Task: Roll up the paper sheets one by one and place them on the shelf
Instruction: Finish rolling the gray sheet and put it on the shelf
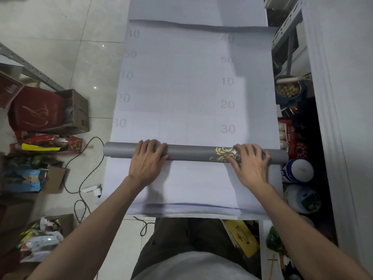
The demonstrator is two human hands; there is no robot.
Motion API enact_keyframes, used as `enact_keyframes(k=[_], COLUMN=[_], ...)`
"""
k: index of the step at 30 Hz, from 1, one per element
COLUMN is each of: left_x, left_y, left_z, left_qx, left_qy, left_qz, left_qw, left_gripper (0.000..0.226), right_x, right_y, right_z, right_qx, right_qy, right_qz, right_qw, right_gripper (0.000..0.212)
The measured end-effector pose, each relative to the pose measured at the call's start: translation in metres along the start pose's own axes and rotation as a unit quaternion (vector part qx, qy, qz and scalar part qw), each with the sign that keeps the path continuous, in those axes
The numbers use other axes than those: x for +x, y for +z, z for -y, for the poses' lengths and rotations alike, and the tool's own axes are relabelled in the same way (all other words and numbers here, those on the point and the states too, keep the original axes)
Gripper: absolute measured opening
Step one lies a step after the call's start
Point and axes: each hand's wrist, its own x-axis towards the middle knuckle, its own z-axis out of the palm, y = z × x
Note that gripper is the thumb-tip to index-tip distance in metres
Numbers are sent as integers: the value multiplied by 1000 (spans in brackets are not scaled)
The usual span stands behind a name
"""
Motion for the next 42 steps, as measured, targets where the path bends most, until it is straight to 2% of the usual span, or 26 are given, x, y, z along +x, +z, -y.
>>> enact_keyframes(k=[3, 7, 13, 17, 20, 22, 26, 30, 34, 38, 42], left_x=[1, 9, -3, -4, 4, 6, 3, 6, 13, 12, 17], left_y=[0, -2, 4, 7, 3, 1, 4, 5, 2, 5, 1], left_z=[-1, -1, -3, -5, -2, 0, 0, -5, -2, -1, -6], left_qx=[15, 12, -34, -2, 1, -4, -6, 22, 8, 8, 38], left_qy=[-7, -2, -25, -16, -16, -17, -6, -3, 1, 8, -22], left_qz=[5, -5, -34, -38, -31, -27, -43, -23, -40, -16, 23], left_qw=[1000, 1000, 999, 999, 999, 999, 999, 1000, 999, 1000, 999], left_gripper=[57, 52, 42, 62, 57, 52, 42, 61, 57, 52, 77], right_x=[-2, 2, 2, 1, 7, 11, 8, 7, 15, 17, 21], right_y=[0, -3, -4, -4, -7, -7, -6, -3, -8, -8, -7], right_z=[7, 4, 4, 6, 2, -1, 1, 2, -1, -3, -3], right_qx=[23, 6, 27, 38, 15, 11, 42, 38, 47, 56, 14], right_qy=[16, 2, 19, 2, -18, -11, -16, -29, -30, -45, -52], right_qz=[-3, -12, -15, -13, 14, 24, 10, 17, 0, 1, 17], right_qw=[1000, 1000, 999, 999, 1000, 1000, 999, 999, 998, 997, 998], right_gripper=[62, 72, 55, 74, 82, 80, 59, 61, 55, 48, 60])
